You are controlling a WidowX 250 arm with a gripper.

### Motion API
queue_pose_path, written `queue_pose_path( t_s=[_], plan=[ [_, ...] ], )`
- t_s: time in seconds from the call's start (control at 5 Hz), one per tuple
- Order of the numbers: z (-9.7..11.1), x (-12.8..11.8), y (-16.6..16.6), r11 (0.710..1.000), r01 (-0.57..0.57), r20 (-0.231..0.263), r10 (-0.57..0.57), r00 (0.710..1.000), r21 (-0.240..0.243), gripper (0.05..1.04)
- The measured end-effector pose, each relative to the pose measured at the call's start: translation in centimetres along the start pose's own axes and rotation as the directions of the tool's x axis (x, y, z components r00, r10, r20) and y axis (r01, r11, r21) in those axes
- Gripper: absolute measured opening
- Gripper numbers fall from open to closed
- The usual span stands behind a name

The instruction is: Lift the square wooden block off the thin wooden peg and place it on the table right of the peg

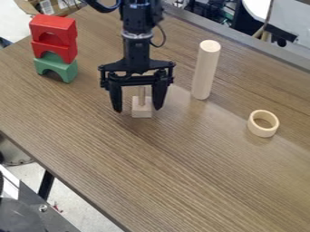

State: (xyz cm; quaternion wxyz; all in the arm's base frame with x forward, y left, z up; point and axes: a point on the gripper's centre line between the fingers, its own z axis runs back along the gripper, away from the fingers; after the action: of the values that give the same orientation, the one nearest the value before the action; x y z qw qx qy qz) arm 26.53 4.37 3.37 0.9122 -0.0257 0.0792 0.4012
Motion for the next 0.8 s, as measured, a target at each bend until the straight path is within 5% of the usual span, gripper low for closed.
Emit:
queue_pose_path(
  t_s=[0.4,0.8],
  plan=[
    [-0.49,0.30,-0.04,1.000,0.003,-0.016,-0.003,1.000,-0.020,0.966],
    [-0.54,0.53,0.04,0.999,-0.050,-0.007,0.050,0.999,-0.015,0.514]
  ],
)
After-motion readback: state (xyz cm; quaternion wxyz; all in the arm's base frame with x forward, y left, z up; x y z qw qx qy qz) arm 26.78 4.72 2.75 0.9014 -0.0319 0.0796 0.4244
